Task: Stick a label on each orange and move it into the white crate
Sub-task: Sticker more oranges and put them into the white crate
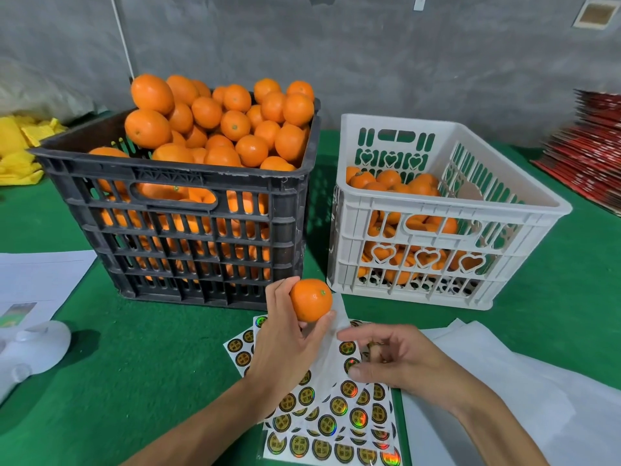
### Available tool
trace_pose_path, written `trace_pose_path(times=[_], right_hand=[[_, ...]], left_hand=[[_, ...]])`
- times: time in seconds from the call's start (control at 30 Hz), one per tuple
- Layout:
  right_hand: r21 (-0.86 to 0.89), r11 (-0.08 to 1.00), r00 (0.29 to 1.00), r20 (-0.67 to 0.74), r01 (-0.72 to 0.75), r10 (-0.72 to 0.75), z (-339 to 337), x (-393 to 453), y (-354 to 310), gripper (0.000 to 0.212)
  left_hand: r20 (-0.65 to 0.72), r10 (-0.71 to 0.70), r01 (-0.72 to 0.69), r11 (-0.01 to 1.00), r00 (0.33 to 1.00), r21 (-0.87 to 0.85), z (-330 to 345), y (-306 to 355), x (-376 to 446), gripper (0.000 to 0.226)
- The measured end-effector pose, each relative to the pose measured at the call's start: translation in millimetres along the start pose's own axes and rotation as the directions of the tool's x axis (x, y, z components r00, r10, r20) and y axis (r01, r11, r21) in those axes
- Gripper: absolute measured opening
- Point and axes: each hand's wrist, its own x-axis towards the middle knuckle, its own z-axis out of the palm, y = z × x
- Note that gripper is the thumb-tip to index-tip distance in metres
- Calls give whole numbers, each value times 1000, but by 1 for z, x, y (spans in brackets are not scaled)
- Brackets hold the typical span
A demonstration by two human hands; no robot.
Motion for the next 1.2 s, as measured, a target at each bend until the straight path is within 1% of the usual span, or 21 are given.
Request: trace_pose_path(times=[0.13,0.27,0.43,0.53,0.67,0.73,0.97,1.2], right_hand=[[-7,998,998,-32,55,-55,1,3,3,44],[41,997,997,-47,60,-59,4,4,6,36],[41,997,995,-82,61,-58,5,5,5,24],[30,998,996,-79,49,-47,5,6,4,24],[-5,998,998,-35,57,-57,3,5,7,32],[-2,999,998,-33,53,-53,4,5,7,33],[25,997,996,-51,76,-75,6,3,5,26],[-36,995,994,-60,91,-93,5,4,7,19]], left_hand=[[-1,9,-9,1000,1000,8,0,1,1,66],[5,6,-6,1000,1000,26,0,0,0,67],[5,2,-2,999,1000,37,1,0,0,70],[4,9,-9,999,1000,45,1,1,1,70],[6,14,-14,998,1000,59,1,-2,1,68],[9,12,-13,998,1000,58,1,-2,0,67],[6,10,-10,997,1000,78,1,-3,0,69],[-4,8,-8,994,1000,113,2,-3,0,70]])
